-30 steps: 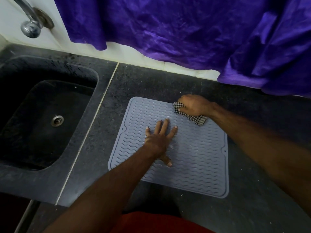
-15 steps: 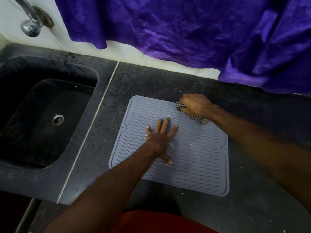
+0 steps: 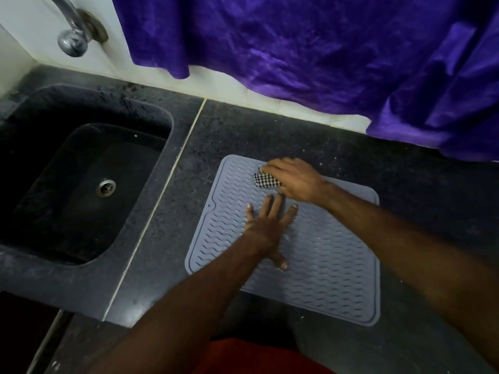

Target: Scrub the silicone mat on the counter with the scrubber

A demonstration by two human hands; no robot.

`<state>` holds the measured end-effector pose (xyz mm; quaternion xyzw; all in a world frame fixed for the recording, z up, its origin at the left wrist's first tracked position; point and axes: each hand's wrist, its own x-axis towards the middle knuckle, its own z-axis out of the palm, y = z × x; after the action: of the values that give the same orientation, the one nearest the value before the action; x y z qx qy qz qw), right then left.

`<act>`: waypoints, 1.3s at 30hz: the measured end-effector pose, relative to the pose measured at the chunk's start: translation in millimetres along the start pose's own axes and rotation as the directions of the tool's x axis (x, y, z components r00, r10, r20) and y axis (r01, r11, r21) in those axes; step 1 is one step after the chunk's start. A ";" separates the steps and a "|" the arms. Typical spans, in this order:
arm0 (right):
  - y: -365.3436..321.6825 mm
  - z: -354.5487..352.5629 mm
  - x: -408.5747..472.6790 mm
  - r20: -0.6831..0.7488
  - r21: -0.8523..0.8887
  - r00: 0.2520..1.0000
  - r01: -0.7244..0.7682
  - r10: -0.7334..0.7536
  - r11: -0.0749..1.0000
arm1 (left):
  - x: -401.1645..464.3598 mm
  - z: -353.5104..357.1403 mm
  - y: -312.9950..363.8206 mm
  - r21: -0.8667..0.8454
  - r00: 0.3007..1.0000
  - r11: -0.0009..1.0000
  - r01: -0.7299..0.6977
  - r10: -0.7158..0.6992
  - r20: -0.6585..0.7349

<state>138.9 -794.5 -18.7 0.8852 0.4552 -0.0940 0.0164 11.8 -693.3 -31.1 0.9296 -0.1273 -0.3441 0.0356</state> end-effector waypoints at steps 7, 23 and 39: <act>32.4 -0.9 -60.0 0.150 -0.137 0.989 0.026 -0.005 0.990 | -0.5 -0.4 -1.4 0.006 1.000 1.000 -0.007 0.007 -0.006; -19.7 -7.8 18.6 0.130 -0.157 0.991 0.041 -0.020 0.987 | -33.8 6.4 -39.1 -0.128 0.985 0.988 0.089 -0.106 -0.134; -11.3 -25.1 11.5 0.062 -0.100 0.998 0.025 -0.019 0.995 | -36.7 16.3 -55.2 -0.126 0.983 0.981 0.149 -0.160 -0.086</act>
<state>140.2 -775.8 4.5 0.8749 0.4686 -0.0980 0.0738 -14.0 -630.1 -28.9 0.9483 -0.0323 -0.3078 0.0701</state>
